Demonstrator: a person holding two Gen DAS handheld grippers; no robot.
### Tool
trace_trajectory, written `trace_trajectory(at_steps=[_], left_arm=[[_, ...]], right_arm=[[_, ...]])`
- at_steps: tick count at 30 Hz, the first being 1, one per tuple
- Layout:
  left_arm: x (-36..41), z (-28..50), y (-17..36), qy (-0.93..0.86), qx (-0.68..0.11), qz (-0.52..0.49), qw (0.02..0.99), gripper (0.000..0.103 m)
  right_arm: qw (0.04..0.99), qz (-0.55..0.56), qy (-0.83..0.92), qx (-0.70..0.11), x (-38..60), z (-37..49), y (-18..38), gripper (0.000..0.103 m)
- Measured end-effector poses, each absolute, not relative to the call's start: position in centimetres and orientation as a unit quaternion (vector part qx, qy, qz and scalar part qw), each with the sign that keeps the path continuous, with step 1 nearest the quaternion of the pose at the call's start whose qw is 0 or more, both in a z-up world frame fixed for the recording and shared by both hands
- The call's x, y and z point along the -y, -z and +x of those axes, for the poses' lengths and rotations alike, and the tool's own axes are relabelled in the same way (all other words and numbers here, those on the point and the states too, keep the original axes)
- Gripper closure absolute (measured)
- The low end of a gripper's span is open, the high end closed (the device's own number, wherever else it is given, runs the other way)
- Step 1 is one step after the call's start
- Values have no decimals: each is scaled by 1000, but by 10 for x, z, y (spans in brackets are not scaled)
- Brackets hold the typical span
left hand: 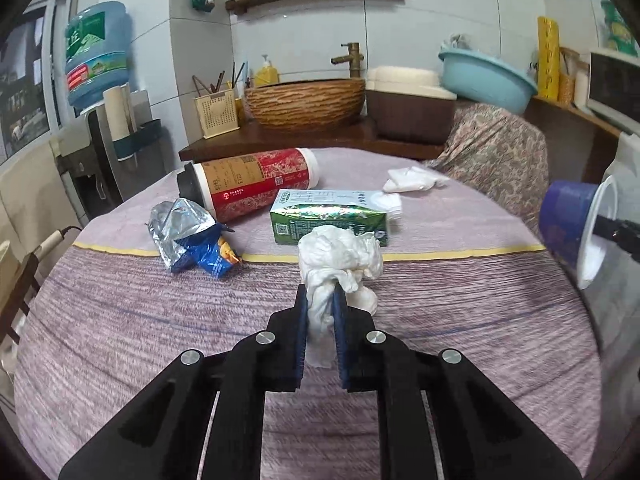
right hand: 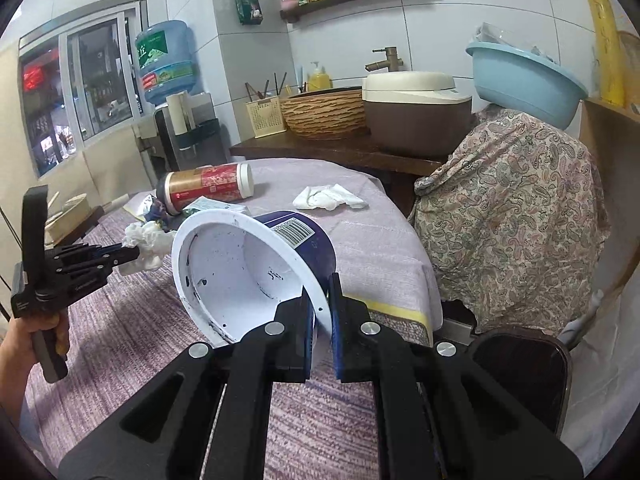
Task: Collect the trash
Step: 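Carry the cup and tissue over the bin and open the right tool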
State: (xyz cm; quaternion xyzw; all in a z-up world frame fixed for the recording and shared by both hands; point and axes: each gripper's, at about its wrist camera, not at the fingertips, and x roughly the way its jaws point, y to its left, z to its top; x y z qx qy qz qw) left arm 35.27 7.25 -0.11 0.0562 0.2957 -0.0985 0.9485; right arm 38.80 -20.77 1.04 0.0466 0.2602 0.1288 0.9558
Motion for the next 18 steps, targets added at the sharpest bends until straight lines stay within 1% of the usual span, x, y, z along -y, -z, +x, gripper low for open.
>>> trace_trajectory(at_steps=[11, 18], left_arm=[[-42, 280, -18, 122, -247, 38, 961, 90], [-1, 255, -14, 150, -244, 30, 958, 90]], right_arm=[[961, 60, -108, -247, 234, 338, -7, 95], [962, 77, -84, -247, 260, 310, 4, 95]])
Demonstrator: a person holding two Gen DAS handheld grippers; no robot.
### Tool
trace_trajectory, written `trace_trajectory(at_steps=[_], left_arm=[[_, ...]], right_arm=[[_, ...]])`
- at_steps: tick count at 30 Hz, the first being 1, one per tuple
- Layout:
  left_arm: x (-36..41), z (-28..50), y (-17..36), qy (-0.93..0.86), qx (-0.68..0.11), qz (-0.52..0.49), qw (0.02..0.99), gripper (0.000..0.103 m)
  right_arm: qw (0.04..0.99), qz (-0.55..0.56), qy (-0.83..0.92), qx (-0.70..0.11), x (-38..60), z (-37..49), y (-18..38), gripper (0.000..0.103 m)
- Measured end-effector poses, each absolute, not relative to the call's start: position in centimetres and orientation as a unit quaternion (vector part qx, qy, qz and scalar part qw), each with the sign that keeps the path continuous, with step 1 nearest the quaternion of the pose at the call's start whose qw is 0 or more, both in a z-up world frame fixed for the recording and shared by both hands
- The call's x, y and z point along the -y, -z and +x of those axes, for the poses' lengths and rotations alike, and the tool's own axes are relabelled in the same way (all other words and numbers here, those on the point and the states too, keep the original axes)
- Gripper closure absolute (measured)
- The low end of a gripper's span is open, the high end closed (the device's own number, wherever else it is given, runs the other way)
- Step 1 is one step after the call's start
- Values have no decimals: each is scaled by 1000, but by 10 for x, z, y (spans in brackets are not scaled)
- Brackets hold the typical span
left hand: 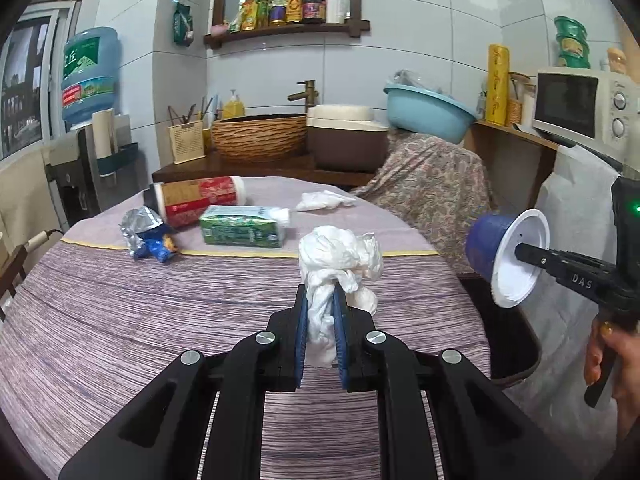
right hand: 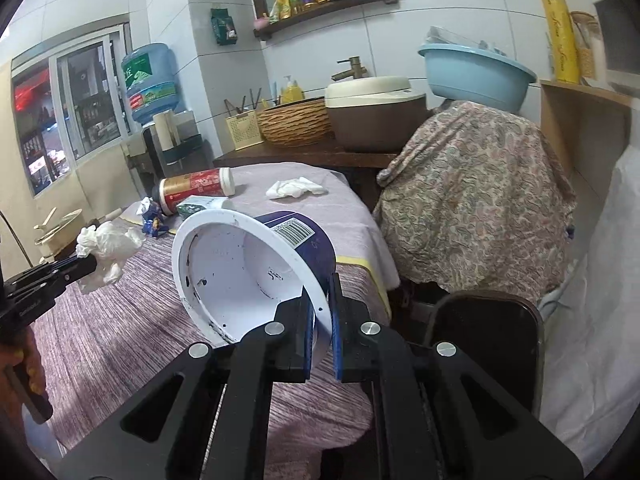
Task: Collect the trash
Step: 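Carry the cup and tissue over the bin and open the right tool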
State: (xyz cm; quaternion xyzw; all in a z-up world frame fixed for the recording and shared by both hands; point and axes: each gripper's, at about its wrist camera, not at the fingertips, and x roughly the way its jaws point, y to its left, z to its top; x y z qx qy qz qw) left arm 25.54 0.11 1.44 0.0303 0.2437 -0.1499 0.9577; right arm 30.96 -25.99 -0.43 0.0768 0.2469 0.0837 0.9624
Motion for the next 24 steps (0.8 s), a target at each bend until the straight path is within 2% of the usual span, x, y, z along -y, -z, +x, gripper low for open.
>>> trace_trajectory(at_steps=[14, 24], left_arm=[[91, 239, -11, 242, -239, 28, 940, 90], [131, 245, -6, 276, -245, 24, 929, 90]], right_arm=[[958, 117, 12, -262, 351, 268, 38, 95], [935, 111, 86, -324, 397, 292, 103, 95]])
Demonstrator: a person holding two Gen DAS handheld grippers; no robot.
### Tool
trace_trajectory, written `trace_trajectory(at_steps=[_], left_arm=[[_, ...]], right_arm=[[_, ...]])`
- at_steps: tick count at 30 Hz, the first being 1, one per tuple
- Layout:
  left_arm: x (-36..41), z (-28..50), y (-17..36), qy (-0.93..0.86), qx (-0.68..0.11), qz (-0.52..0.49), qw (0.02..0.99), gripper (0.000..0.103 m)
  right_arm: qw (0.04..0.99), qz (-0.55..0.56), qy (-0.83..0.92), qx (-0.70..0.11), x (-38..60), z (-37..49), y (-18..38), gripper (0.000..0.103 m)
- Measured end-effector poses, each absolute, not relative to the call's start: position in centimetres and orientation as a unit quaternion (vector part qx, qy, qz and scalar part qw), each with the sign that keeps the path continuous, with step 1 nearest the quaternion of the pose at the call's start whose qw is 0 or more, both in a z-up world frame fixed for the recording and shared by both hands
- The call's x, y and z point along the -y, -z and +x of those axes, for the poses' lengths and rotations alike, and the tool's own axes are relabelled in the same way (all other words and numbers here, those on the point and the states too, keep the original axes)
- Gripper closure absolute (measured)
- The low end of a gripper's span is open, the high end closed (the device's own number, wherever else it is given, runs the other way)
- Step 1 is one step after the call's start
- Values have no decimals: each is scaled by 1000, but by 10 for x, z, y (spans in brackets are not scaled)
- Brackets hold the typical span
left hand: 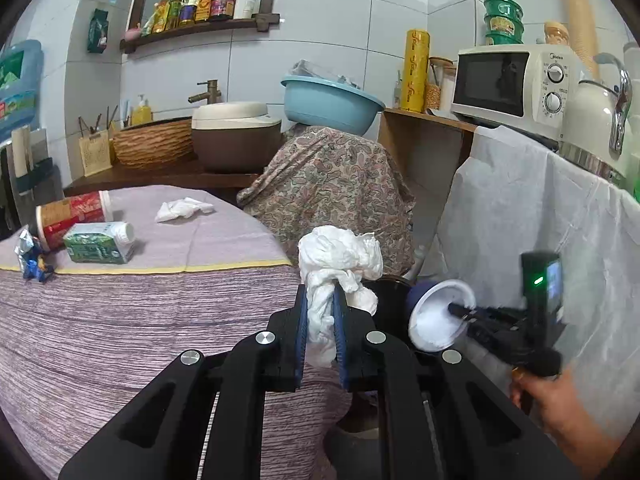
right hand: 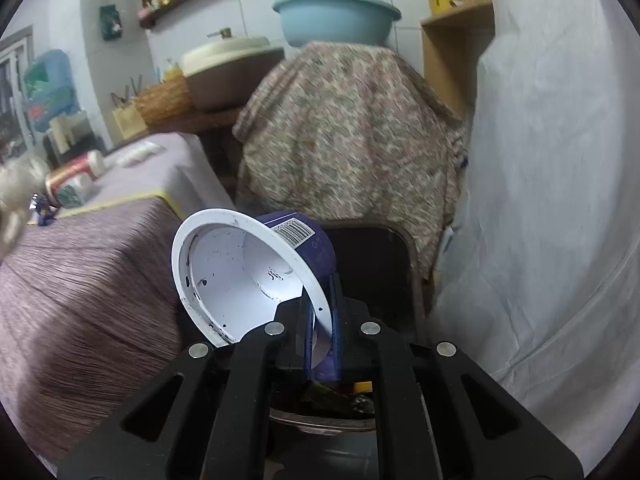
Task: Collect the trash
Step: 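Carry the cup and tissue over the bin and open the right tool, then open the left tool to drop the tissue into the bin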
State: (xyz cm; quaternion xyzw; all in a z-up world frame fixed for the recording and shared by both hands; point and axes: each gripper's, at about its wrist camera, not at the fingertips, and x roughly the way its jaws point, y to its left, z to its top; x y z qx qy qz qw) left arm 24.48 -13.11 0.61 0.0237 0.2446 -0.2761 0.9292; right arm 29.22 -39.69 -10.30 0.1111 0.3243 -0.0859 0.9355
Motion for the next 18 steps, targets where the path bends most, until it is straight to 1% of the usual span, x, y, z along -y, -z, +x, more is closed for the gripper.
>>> trace_trajectory(at_steps=[3, 7, 11, 13, 14, 15, 16, 17, 18], left_arm=[[140, 248, -4, 284, -249, 23, 926, 90], [154, 249, -1, 298, -253, 31, 920, 90], [172, 248, 2, 317, -258, 38, 912, 90], [181, 249, 6, 326, -264, 41, 907, 90], [185, 249, 8, 330, -267, 42, 905, 90], [191, 250, 12, 336, -273, 43, 901, 90], [195, 251, 15, 339, -278, 44, 898, 90], [200, 251, 18, 344, -283, 47, 894, 90], [202, 252, 20, 346, -286, 49, 892, 90]], right_arm=[[925, 117, 93, -351, 404, 305, 125, 95], [916, 88, 111, -376, 404, 320, 147, 95], [906, 89, 109, -399, 406, 327, 167, 94], [903, 89, 109, -407, 406, 328, 176, 89], [902, 92, 109, -408, 407, 327, 179, 85], [901, 96, 109, -409, 406, 326, 182, 78], [900, 101, 110, -410, 408, 325, 184, 73], [900, 108, 111, -406, 410, 322, 184, 62], [902, 113, 111, -403, 410, 320, 184, 54]])
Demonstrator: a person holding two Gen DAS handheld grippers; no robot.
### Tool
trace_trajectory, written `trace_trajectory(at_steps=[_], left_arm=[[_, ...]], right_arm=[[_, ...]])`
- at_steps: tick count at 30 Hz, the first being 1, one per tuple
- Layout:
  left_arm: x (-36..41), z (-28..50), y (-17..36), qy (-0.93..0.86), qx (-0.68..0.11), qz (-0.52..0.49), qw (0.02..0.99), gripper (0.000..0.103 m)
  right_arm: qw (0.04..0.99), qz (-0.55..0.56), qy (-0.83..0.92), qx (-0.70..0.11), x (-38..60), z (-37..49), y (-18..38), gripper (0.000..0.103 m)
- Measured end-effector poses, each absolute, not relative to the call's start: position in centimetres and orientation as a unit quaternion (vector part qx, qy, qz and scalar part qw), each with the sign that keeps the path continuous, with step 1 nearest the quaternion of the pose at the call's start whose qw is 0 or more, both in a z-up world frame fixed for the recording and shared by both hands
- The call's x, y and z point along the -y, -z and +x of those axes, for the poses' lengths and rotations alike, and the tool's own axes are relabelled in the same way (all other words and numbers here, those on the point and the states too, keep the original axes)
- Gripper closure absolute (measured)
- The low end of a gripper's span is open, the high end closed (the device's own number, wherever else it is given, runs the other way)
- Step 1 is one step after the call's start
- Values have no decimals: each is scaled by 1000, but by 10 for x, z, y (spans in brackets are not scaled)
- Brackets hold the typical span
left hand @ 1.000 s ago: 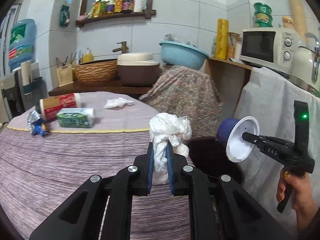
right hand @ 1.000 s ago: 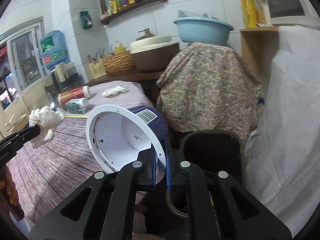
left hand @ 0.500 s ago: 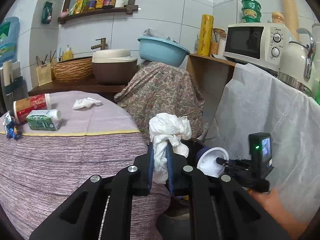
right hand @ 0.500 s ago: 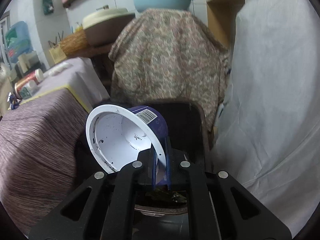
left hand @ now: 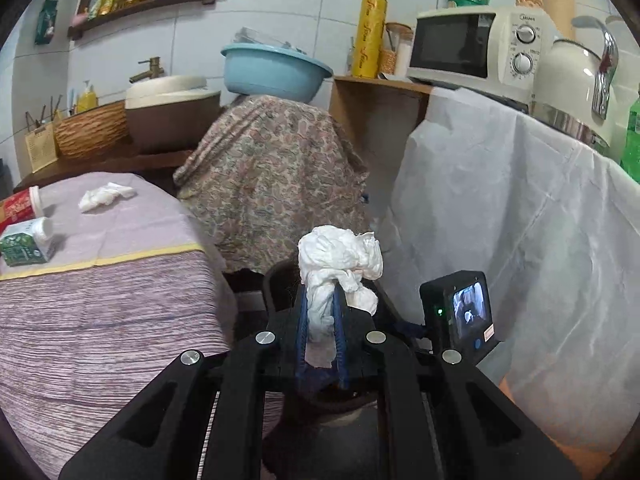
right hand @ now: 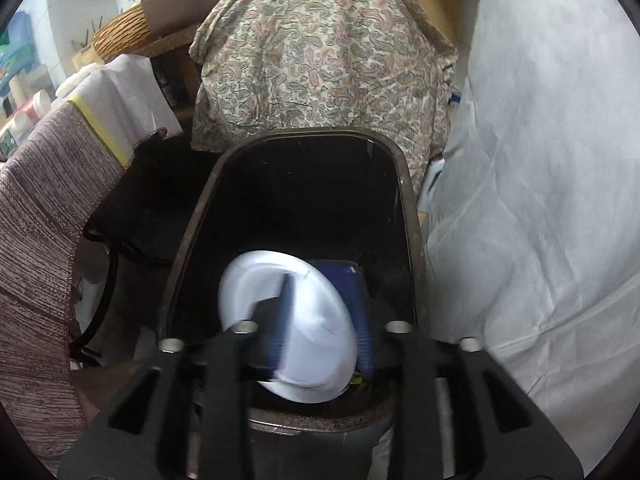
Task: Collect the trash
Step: 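Open the left tool to drop the tissue into the bin, then move both empty tools back over the table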
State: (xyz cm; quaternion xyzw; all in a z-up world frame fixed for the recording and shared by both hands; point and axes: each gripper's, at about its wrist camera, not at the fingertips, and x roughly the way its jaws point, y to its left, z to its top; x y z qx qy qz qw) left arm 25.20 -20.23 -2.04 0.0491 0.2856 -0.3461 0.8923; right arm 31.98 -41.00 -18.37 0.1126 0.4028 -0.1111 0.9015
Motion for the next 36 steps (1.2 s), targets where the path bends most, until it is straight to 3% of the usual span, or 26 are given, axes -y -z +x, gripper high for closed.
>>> trace_trajectory(at_steps=[10, 23, 26, 30, 33, 36], left_arm=[[250, 273, 67, 366, -351, 63, 860, 90], [301, 299, 120, 378, -422, 96, 819, 90], [308, 299, 117, 377, -412, 104, 823, 83], [303, 297, 105, 367, -398, 96, 835, 54], [294, 293, 91, 369, -386, 82, 841, 44], [282, 284, 74, 373, -368, 70, 849, 39]], right_arm=[[906, 138, 127, -380, 423, 290, 176, 53], [909, 116, 158, -367, 422, 238, 156, 41], [911, 115, 158, -364, 420, 234, 153, 40], [910, 122, 158, -364, 420, 227, 153, 38], [909, 120, 157, -366, 418, 224, 153, 27], [912, 116, 151, -364, 414, 221, 150, 27]])
